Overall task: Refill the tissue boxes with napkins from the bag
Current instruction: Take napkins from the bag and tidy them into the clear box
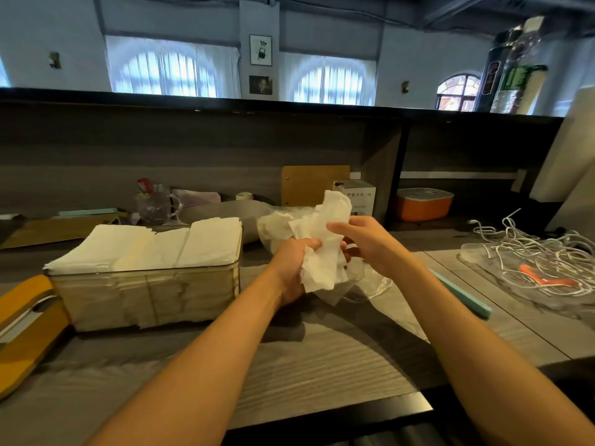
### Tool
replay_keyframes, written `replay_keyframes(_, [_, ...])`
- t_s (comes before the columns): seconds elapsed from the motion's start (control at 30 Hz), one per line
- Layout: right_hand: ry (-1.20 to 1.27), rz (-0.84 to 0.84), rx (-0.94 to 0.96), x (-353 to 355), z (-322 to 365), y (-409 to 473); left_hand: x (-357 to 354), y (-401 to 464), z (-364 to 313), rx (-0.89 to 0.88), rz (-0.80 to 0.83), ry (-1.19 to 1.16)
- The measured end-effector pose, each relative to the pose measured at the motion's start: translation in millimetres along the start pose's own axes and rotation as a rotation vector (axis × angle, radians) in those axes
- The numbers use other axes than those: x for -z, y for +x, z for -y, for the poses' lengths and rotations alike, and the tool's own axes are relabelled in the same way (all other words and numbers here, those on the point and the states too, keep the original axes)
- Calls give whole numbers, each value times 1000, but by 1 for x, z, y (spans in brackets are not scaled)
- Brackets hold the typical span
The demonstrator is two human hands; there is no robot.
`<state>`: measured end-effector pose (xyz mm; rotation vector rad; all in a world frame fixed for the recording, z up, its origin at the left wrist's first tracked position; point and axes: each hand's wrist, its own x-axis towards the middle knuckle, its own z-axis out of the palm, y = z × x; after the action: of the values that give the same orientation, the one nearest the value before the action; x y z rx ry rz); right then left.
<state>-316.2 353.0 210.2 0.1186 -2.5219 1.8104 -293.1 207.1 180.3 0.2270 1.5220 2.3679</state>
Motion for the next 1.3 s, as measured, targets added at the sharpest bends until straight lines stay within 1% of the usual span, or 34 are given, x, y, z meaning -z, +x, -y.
replay_keyframes(0.07, [138, -79, -15, 2, -4, 1, -2, -1, 2, -5, 57, 59])
replay_keyframes(0.13, [290, -143, 2, 8, -6, 2, -2, -3, 2, 26, 116, 87])
replay_keyframes(0.2, [439, -159, 42, 14, -7, 2, -2, -4, 3, 71, 162, 102])
replay_keyframes(0.33, [602, -199, 109, 21, -4, 3, -1, -5, 3, 79, 203, 119])
replay_keyframes(0.4, [572, -149, 90, 21, -4, 3, -1, -5, 3, 73, 206, 136])
replay_keyframes(0.47, [514, -68, 16, 19, -5, 3, -1, -4, 3, 66, 194, 139])
replay_keyframes(0.53, [503, -67, -8, 17, -8, 4, 1, -3, 3, 60, 200, 139])
replay_keyframes(0.7, [482, -339, 127, 27, -12, 9, 1, -6, 4, 53, 286, 240])
replay_keyframes(0.83, [415, -496, 174, 30, -14, 12, 3, -5, 7, 109, 317, 278])
replay_keyframes(0.9, [420, -553, 199, 31, -12, 11, 5, -5, 7, 122, 329, 283])
replay_keyframes(1.0, [461, -598, 201, 31, -12, 11, 5, -5, 7, 139, 354, 324])
replay_keyframes(1.1, [491, -602, 185, 32, -13, 12, 3, -8, 6, 156, 427, 394])
replay_keyframes(1.3, [518, -588, 146, 35, -16, 16, 7, -8, 5, 193, 547, 385])
